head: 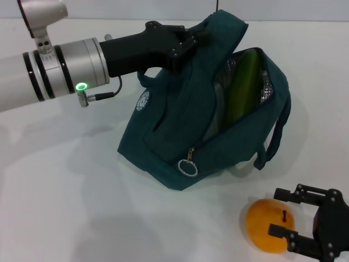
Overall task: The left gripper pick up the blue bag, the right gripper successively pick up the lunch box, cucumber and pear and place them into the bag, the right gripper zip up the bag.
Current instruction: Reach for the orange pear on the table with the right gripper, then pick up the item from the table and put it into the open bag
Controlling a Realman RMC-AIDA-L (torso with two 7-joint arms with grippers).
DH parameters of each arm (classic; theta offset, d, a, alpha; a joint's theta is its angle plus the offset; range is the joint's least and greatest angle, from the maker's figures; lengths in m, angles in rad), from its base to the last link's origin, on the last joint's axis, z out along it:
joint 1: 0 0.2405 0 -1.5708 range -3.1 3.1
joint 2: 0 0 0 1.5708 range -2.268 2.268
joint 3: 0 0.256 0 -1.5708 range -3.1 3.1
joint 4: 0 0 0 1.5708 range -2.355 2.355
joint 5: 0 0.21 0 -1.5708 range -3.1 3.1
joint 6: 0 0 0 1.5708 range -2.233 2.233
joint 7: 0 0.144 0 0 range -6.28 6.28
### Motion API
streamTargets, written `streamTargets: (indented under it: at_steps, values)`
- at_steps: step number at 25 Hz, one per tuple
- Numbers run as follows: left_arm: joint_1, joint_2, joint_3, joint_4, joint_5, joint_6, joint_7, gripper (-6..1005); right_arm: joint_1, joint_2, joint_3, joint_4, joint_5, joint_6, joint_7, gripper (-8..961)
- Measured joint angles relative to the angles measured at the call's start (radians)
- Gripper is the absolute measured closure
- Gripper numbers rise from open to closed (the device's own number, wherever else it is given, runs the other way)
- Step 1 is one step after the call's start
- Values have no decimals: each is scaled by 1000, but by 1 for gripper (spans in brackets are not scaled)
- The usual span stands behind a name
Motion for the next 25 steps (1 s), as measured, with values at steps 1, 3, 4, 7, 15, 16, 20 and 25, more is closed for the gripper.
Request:
streamTargets:
  at_steps: [1,3,4,7,15,16,20,25]
  values:
    - [0,0,0,0,0,0,1,959,3,0,0,6,0,2,-9,336]
    - [-1,0,0,0,0,0,2,959,4,1,0,12,-1,4,-22,419]
    - [-1,0,0,0,0,0,2,959,4,1,1,18,1,6,-35,448]
    - [0,-1,0,0,0,0,2,959,4,1,7,43,5,7,-78,536]
    - [2,-1,0,-5,0,0,8,959,3,3,10,71,9,9,-141,700]
    - [2,-1,0,-8,0,0,12,959,3,3,11,77,10,9,-150,717]
    - [-1,-1,0,-17,0,0,27,960,6,3,12,85,20,9,-157,793]
    - [5,0,0,-17,0,4,28,959,-7,1,15,77,112,-52,-157,911]
